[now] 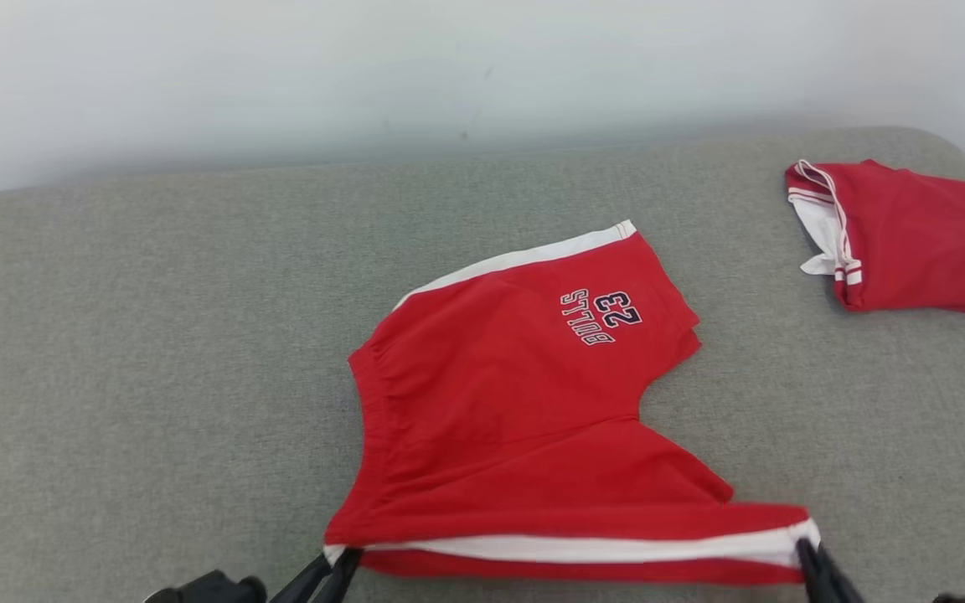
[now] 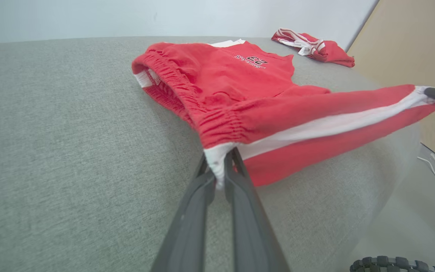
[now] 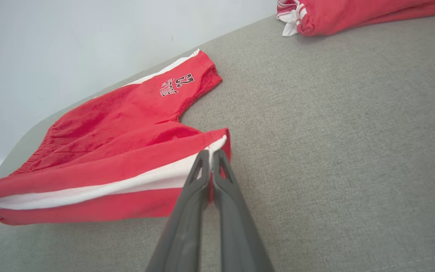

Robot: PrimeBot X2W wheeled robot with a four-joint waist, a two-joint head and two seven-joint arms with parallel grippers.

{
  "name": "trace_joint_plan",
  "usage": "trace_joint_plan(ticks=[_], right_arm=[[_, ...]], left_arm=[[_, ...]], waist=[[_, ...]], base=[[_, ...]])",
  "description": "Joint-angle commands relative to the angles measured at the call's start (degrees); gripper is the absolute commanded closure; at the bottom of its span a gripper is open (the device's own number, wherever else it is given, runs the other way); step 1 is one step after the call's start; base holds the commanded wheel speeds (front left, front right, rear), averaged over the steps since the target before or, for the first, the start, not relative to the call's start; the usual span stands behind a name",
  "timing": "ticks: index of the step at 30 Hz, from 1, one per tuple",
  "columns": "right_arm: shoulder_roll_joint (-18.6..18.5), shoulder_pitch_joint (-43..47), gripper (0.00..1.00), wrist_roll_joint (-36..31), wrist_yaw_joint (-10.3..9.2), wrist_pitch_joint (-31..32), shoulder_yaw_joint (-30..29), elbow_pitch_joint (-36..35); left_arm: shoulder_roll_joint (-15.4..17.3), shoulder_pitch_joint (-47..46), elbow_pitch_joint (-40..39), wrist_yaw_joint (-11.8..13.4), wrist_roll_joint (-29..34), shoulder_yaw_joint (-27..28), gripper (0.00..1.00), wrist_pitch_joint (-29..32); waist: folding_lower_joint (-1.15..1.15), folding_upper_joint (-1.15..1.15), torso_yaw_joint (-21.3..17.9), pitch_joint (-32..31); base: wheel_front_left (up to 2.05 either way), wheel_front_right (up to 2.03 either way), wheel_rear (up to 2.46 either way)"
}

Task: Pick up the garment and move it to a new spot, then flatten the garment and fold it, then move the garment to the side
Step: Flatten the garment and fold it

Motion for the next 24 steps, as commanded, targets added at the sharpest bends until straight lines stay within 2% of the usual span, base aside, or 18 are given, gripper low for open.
trace_joint_plan(ticks=[1,7,11,17,24], right_arm=[[-0.8,-1.8,1.00,-0.6,-0.15,0.3,-0.9,-0.6],[-4.8,-8.6,1.00,-0.3,-0.15,1.8,-3.6,0.2],[-7.6,-14.8,1.00,-0.3,-0.15,3.1,-2.8,3.2],[-11.3,-26.6,1.00,0.1,-0.15,3.3,-0.6,12.4],[-13.3,-41.0,1.00,-0.9,-0.15,2.4,2.2,24.8]], left_arm=[[-1.0,-0.9,-0.5,-0.3,1.1,0.4,1.00,-0.2],[-4.1,-4.7,-0.8,-1.0,3.7,0.6,1.00,-0.2],[-5.8,-8.4,0.3,-1.6,4.0,0.2,1.00,-0.2],[-7.8,-14.5,4.2,-2.0,2.6,-1.1,1.00,-0.1],[-9.7,-22.1,9.8,-2.0,0.3,-3.5,1.00,-0.1]], waist=[[0.00,0.01,0.7,-0.2],[0.00,0.01,2.6,0.1],[0.00,0.01,3.8,0.9],[0.00,0.01,5.1,2.8],[0.00,0.01,6.4,6.0]], base=[[0.00,0.00,0.00],[0.00,0.00,0.00],[0.00,0.00,0.00],[0.00,0.00,0.00],[0.00,0.00,0.00]])
